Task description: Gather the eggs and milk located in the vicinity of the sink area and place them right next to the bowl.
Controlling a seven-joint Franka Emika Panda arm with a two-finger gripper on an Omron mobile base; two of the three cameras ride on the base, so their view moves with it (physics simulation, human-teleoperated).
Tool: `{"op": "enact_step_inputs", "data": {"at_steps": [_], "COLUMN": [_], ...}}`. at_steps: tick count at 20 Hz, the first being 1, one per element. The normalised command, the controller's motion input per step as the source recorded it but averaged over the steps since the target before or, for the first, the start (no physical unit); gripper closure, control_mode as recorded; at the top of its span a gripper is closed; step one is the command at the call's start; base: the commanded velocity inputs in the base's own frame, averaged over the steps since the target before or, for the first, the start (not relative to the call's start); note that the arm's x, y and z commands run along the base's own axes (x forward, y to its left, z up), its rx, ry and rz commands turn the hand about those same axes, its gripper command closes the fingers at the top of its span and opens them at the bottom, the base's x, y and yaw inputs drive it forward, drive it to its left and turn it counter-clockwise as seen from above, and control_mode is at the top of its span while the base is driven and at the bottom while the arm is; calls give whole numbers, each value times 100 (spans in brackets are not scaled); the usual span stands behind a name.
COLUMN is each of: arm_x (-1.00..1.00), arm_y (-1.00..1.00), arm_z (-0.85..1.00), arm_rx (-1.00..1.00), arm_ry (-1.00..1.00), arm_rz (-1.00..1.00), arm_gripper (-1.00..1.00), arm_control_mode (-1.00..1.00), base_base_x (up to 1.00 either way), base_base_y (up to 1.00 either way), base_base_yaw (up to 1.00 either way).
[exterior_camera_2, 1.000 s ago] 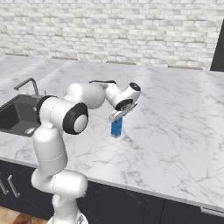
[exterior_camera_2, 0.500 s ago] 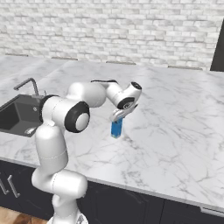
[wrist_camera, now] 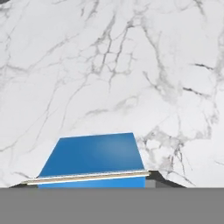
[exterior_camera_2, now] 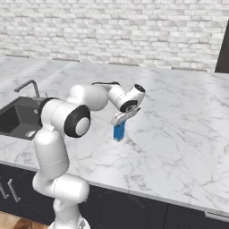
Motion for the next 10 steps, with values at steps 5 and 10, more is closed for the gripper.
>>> {"op": "enact_step_inputs", "data": {"at_steps": [5, 10], "arm_x": [-42, -82], "arm_y": [0, 0], "arm_z": [60, 91], "arm_rx": [0, 0], "arm_ry": [-21, -23], "arm_rz": [0, 5], "arm_gripper": [100, 100], "arm_control_mode": [-100, -100], "base_base_x": [0, 0], "base_base_y": [0, 0], "base_base_yaw": [0, 0]}}
